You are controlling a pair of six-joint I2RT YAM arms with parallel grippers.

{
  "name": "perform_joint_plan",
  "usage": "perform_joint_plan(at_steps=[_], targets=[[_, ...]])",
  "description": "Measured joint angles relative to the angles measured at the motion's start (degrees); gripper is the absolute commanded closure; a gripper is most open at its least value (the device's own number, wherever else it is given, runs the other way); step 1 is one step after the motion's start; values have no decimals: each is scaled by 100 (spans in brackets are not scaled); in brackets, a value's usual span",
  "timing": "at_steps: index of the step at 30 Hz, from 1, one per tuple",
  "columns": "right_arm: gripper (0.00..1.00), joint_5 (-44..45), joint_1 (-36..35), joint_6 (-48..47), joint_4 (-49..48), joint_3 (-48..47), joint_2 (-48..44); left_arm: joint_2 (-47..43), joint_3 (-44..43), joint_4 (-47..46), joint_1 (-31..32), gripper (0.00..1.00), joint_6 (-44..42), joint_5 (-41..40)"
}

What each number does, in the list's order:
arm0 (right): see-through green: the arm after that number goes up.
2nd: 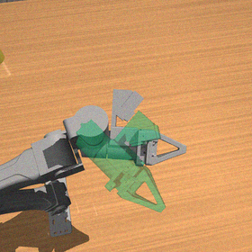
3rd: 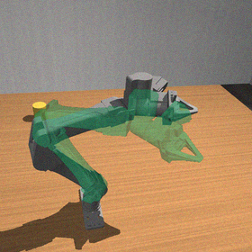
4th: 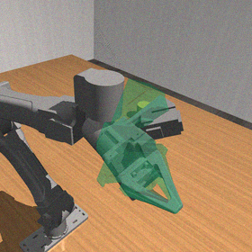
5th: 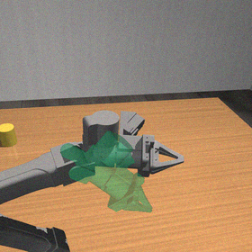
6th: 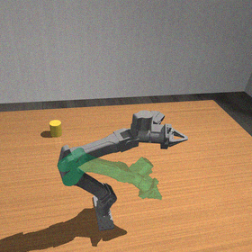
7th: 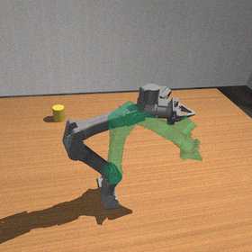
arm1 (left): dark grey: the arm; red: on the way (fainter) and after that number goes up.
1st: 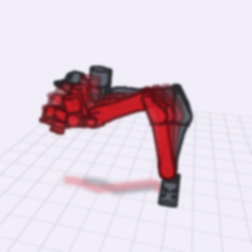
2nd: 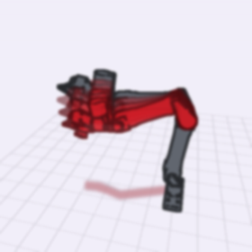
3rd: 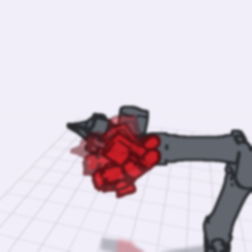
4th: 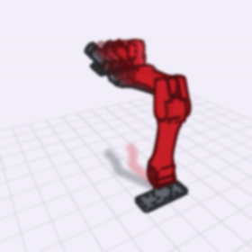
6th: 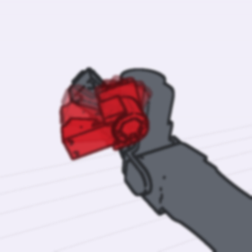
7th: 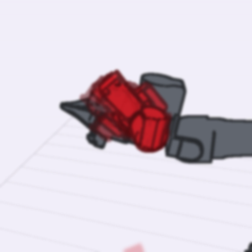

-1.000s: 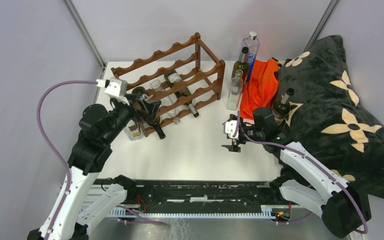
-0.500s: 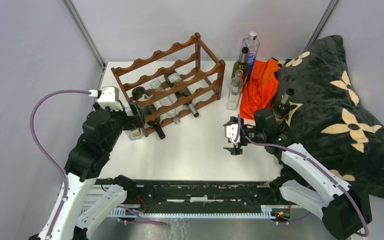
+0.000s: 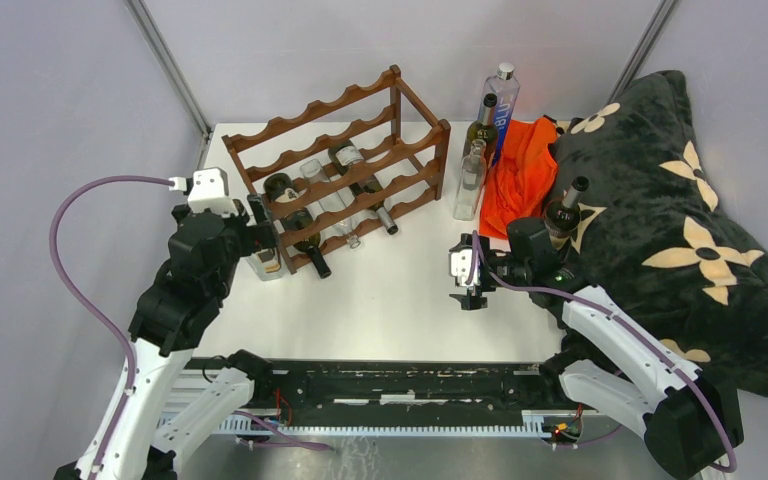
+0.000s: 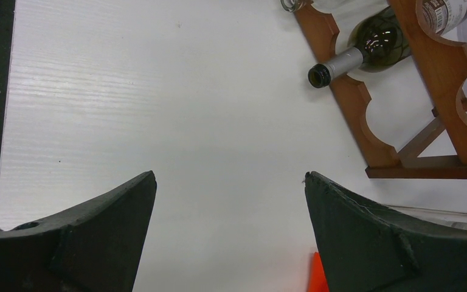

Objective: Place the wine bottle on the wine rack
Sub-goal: Pick up the wine bottle from the center of the board.

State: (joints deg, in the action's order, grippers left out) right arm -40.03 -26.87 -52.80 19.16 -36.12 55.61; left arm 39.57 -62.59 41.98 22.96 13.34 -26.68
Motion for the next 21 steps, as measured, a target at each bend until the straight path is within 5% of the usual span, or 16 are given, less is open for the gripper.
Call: perform_joint_plan(at_steps=[21], targets=[[2, 151, 0, -151, 157, 0, 151, 9, -59, 385, -2, 0, 289, -109]])
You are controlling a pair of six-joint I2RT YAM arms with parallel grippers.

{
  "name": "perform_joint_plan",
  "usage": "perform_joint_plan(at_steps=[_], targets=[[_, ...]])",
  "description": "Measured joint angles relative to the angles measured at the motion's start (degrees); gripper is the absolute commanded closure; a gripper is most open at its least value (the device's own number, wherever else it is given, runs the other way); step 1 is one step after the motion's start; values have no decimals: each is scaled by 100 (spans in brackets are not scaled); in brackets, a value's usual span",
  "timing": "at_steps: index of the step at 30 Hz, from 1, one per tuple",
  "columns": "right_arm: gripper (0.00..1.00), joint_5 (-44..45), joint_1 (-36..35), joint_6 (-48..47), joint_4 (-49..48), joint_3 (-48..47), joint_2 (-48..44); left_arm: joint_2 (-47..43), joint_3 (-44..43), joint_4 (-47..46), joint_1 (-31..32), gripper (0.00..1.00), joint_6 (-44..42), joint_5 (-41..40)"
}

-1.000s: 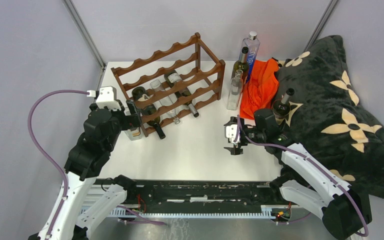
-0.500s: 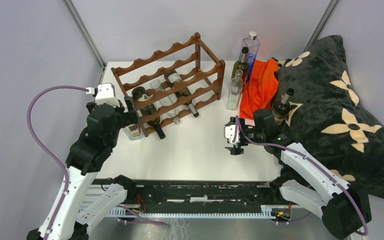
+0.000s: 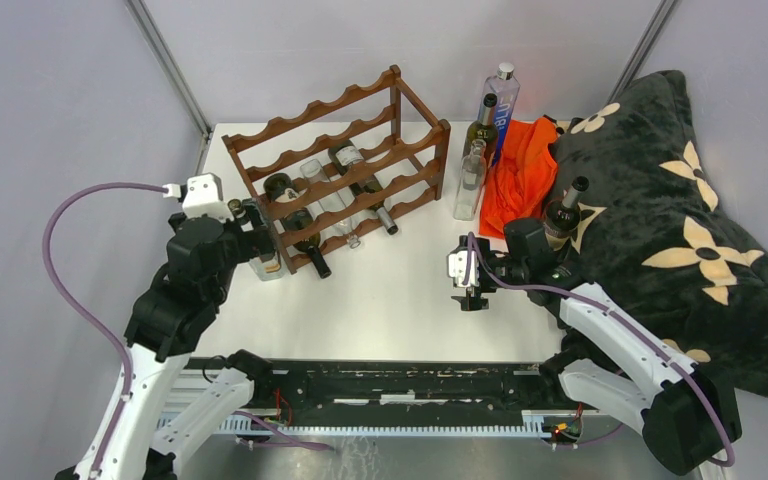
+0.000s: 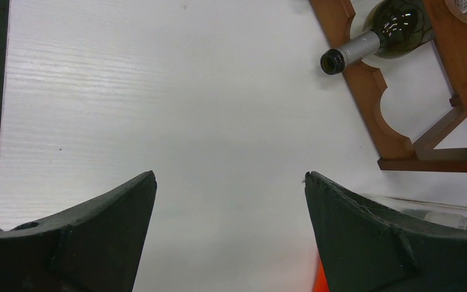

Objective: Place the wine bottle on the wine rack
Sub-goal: Pick up the wine bottle from the center of the board.

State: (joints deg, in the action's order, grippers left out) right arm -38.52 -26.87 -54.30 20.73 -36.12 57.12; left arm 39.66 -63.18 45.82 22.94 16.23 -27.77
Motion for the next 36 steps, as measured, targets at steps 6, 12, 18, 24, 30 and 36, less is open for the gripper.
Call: perform_joint_plan(at_steps=[6, 12, 18, 24, 30, 36], targets=[[2, 7, 0, -4, 15, 0, 17, -258, 0, 48, 0, 0, 490, 28], [2, 15, 0, -22, 50, 0, 92, -238, 2, 144, 2, 0, 946, -85], [2, 20, 0, -26, 83, 0, 107, -144, 17, 164, 2, 6, 1191, -435], [2, 20, 0, -55, 83, 0, 107, 391, 35, 55, 0, 11, 1246, -1139], [2, 20, 0, -66, 85, 0, 107, 1305, -42, -304, -2, 18, 1233, -1392], [2, 13, 0, -103, 120, 0, 107, 1534, -52, -525, -199, 20, 1123, -1410]])
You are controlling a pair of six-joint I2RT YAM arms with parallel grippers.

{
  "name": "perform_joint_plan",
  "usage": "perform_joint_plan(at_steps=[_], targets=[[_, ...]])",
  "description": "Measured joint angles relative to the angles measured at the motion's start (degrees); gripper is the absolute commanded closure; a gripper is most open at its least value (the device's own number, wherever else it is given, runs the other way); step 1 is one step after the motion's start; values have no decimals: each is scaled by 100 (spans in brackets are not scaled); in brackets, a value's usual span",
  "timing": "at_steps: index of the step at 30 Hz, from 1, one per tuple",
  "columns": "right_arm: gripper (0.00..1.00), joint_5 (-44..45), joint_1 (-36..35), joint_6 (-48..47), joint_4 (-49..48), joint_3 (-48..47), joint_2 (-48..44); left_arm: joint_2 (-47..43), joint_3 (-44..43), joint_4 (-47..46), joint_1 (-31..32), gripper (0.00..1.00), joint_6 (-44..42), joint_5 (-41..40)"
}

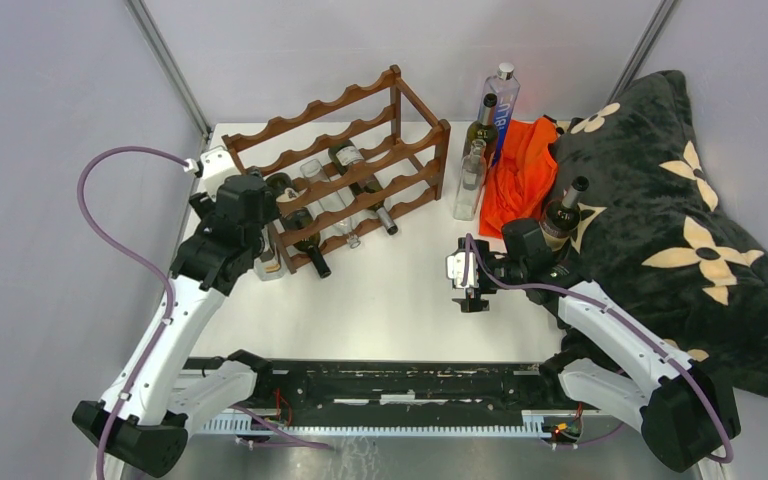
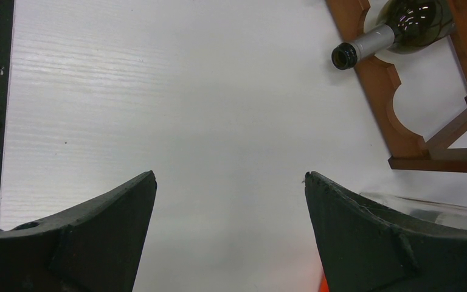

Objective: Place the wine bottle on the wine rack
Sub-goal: Pick up the wine bottle from the center of the board.

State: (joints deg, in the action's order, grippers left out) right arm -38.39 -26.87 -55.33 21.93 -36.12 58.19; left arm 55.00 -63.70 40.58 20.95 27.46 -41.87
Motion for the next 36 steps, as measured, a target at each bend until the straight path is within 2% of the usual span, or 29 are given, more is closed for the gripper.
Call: perform_joint_plan(at_steps=[11, 16, 17, 19, 20, 32, 34, 36], targets=[[2, -15, 0, -31, 7, 0, 68, -573, -107, -131, -175, 19, -273, 149], [2, -15, 0, -35, 11, 0, 136, -398, -140, -256, -269, 20, -376, 33], [2, -15, 0, -39, 11, 0, 142, -299, -138, -284, -317, 22, -376, 37], [2, -13, 0, -46, 13, 0, 151, -96, -127, -348, -413, 36, -376, 61], [2, -13, 0, -48, 13, 0, 151, 11, -111, -354, -487, 39, -376, 122], [2, -15, 0, -96, 120, 0, 153, 216, 170, -498, -1209, 41, -380, 601], [2, -15, 0, -111, 136, 0, 153, 214, 247, -503, -1226, 50, -378, 708], [2, -15, 0, -116, 138, 0, 153, 201, 315, -516, -1226, 68, -372, 815]])
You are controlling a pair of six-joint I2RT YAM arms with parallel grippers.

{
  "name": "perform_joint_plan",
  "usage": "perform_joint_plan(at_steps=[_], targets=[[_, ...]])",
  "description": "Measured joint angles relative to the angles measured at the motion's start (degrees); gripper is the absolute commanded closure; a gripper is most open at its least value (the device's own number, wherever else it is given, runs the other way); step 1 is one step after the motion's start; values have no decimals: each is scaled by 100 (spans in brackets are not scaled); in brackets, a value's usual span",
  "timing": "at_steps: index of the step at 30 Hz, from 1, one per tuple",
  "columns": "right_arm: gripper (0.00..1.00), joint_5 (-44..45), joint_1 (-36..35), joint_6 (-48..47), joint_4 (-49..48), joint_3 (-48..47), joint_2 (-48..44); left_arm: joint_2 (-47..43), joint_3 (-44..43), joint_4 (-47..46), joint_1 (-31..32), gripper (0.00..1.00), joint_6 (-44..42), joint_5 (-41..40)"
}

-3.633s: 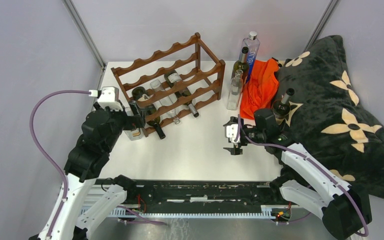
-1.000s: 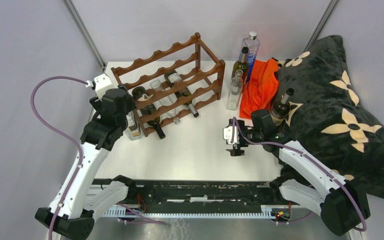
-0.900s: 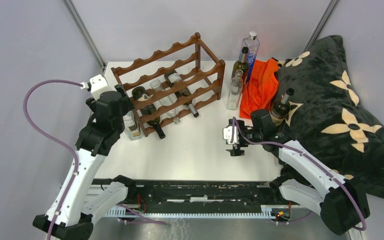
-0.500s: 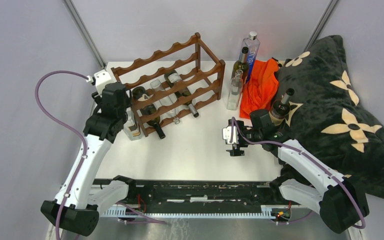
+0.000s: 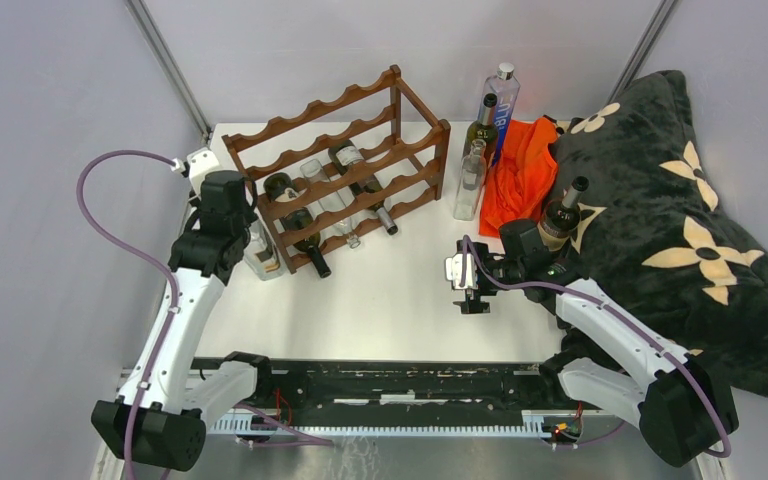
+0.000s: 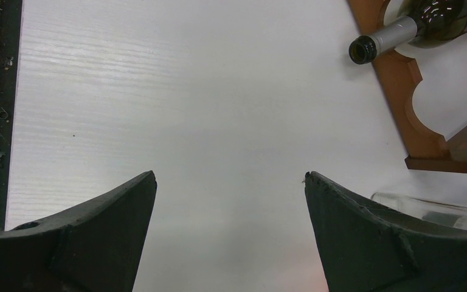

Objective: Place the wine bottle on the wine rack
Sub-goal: Pick up the wine bottle from the center of the board.

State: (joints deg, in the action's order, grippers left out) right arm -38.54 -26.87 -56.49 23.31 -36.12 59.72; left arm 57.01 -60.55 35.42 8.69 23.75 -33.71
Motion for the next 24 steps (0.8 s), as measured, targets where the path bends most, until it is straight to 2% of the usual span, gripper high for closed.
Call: perform_joint_plan(at_steps=[3, 4, 9, 18, 22, 24], targets=[[2, 0, 0, -11, 9, 0, 2, -50, 55, 9, 0, 95, 13, 101], [2, 0, 0, -22, 15, 0, 2, -74, 55, 35, 0, 98, 20, 122], [2, 0, 0, -42, 39, 0, 9, -264, 50, 310, 0, 98, 17, 227], [2, 2, 0, -42, 39, 0, 90, -1106, -219, 1646, 0, 98, -157, 927], [2, 4, 0, -42, 42, 0, 114, -1539, -295, 1888, -13, 98, -439, 1810], [2, 4, 0, -39, 42, 0, 114, -1657, -295, 1882, -35, 98, -584, 2500]])
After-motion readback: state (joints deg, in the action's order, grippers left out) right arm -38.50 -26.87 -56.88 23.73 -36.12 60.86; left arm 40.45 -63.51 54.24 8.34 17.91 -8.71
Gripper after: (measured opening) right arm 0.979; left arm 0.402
